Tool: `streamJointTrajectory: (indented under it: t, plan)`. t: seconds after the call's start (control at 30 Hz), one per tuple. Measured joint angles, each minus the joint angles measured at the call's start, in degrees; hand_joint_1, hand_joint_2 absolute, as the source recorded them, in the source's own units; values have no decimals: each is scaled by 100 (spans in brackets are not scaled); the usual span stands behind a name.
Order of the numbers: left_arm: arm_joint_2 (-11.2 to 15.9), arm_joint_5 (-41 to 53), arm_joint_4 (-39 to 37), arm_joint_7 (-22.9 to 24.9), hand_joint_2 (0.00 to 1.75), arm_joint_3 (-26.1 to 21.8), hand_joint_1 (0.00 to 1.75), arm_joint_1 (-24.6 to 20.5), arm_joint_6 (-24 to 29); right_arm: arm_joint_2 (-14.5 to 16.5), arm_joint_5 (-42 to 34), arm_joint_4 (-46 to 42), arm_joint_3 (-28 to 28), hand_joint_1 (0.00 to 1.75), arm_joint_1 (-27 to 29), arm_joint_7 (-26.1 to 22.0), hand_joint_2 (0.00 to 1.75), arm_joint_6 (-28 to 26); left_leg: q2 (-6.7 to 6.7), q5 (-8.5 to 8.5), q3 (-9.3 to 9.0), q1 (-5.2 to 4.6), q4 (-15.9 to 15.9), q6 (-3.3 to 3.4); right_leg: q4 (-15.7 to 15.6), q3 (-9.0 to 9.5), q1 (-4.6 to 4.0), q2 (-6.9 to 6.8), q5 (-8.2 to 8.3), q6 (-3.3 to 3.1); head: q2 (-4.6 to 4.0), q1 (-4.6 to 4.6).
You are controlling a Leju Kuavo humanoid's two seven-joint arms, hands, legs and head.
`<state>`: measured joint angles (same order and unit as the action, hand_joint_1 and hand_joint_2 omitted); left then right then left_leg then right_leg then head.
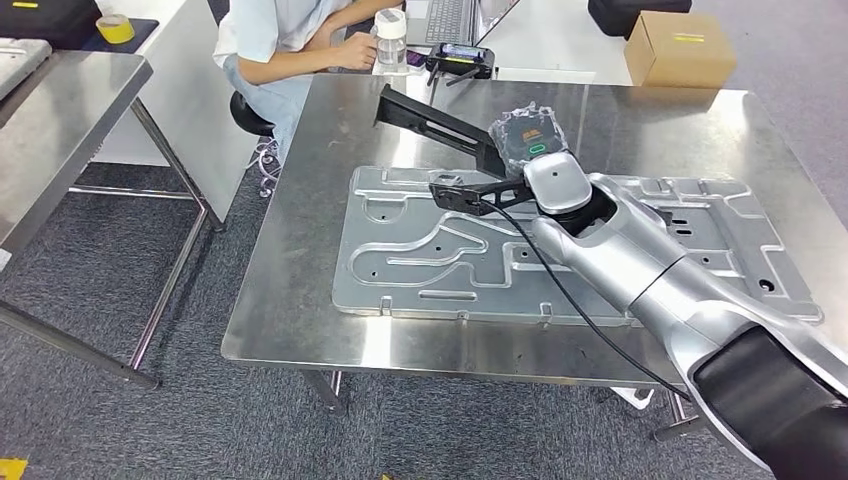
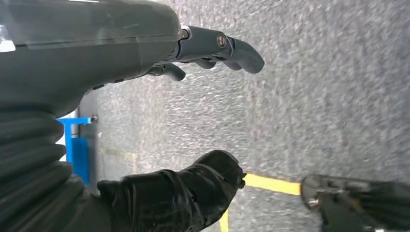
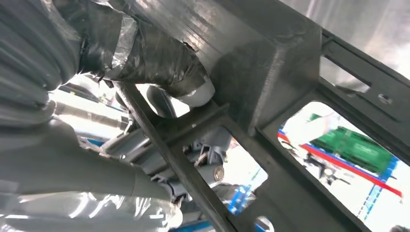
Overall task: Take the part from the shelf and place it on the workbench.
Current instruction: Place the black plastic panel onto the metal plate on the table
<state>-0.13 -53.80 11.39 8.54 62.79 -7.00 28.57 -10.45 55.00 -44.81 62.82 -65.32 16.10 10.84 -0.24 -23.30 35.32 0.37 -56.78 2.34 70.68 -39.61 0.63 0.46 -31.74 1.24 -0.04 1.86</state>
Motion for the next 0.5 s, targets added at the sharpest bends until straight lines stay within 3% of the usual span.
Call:
streamJointTrajectory:
  t: [0.03,0.07,0.1,0.13,0.2,0.23,0.37,0.43,0.5]
  plan:
    - [0,-2,0,-8,175,0,0,-7,2,0,-13,4,-1,175,49,-1,175,-13,-7,-19,-6,3,-14,-1,264,-172,7,-1,-41,11,0,-2]
    - [-1,-2,0,-17,175,0,0,-9,-3,1,-24,9,-2,175,105,-3,175,-19,-16,-44,-17,7,-32,-8,327,-252,14,-2,24,16,0,-4]
    - [-4,-1,0,-24,175,0,0,-6,-8,1,-32,14,-3,175,153,-5,175,-25,-25,-72,-31,10,-55,-23,166,-220,21,-5,192,16,0,-5]
    - [-7,1,0,-27,175,0,0,0,-14,2,-38,18,-6,175,185,-8,175,-33,-32,-106,-46,14,-84,-46,-184,-90,31,-11,430,14,0,-4]
    - [-11,3,0,-30,175,0,0,3,-24,3,-43,23,-13,175,209,-11,175,-68,-42,-173,-38,-3,-159,-108,-855,191,33,-18,725,-3,1,-2]
    - [-10,3,0,-30,175,0,0,-1,-26,4,-44,25,-17,175,219,-14,175,-85,-45,-194,-22,-14,-187,-136,-1035,267,26,-16,773,-18,1,3]
    - [-5,3,0,-32,175,0,0,-3,-27,7,-46,35,-24,175,273,-20,175,-106,-39,-259,18,-18,-245,-225,-1102,303,15,-6,756,-136,0,18]
    - [-5,3,0,-32,175,0,0,2,-33,9,-48,39,-34,175,274,-18,175,-109,-16,-497,194,-5,-644,-281,-1114,321,31,-6,756,-198,0,32]
    - [-9,2,0,-32,175,0,0,0,-45,14,-50,45,-42,175,286,-17,175,-112,-5,-824,544,3,-1390,-311,-1114,329,14,-4,746,-233,0,43]
